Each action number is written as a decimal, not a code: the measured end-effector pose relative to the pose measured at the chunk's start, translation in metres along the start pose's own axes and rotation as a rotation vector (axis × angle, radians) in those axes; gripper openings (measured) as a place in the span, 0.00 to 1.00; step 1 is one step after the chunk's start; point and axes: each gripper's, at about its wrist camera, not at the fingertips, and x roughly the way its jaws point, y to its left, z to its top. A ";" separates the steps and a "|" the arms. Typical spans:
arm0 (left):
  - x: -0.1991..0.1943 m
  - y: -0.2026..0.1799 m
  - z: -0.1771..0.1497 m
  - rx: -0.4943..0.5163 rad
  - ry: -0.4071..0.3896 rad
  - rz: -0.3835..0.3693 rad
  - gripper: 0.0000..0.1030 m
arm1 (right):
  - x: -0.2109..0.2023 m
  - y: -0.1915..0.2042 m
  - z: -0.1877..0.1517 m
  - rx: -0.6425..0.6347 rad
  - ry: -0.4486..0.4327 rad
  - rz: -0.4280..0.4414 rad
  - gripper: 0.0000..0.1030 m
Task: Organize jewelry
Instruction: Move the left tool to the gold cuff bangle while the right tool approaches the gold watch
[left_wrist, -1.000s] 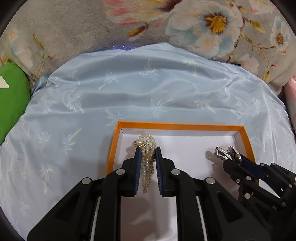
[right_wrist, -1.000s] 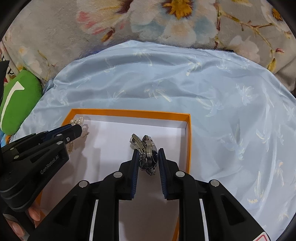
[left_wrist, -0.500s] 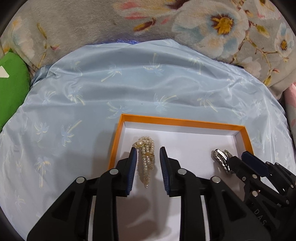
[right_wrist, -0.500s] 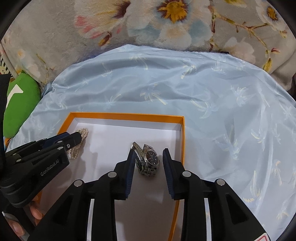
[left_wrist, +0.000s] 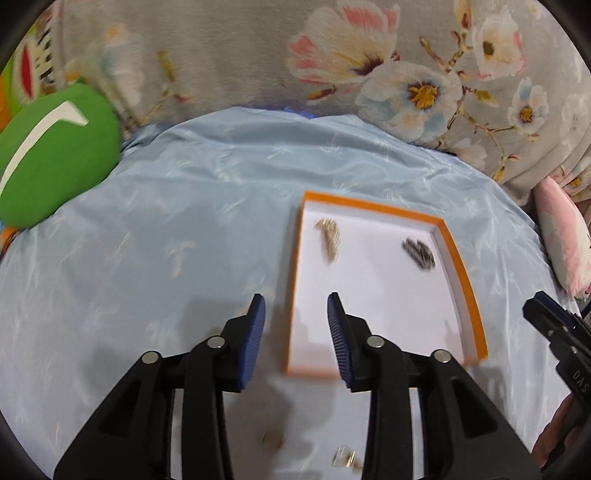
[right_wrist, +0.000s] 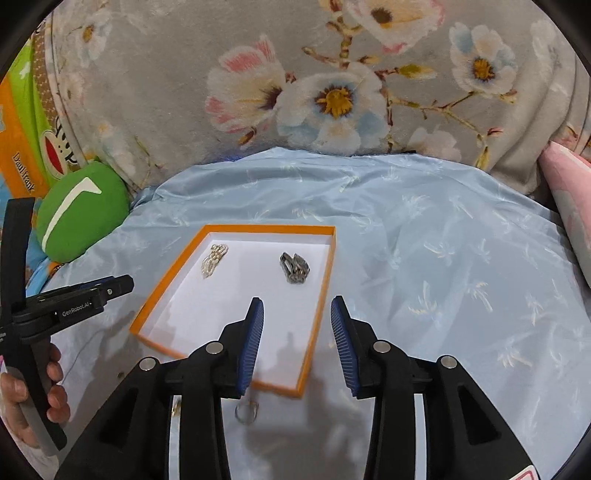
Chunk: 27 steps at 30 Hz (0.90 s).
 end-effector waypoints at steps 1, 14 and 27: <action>-0.011 0.005 -0.012 -0.001 0.004 0.008 0.33 | -0.011 -0.001 -0.010 -0.003 0.002 0.001 0.38; -0.057 0.029 -0.129 -0.066 0.057 0.048 0.35 | -0.049 0.004 -0.120 -0.050 0.094 -0.056 0.41; -0.067 0.025 -0.153 -0.093 0.034 0.015 0.53 | -0.029 0.003 -0.128 -0.029 0.170 -0.026 0.51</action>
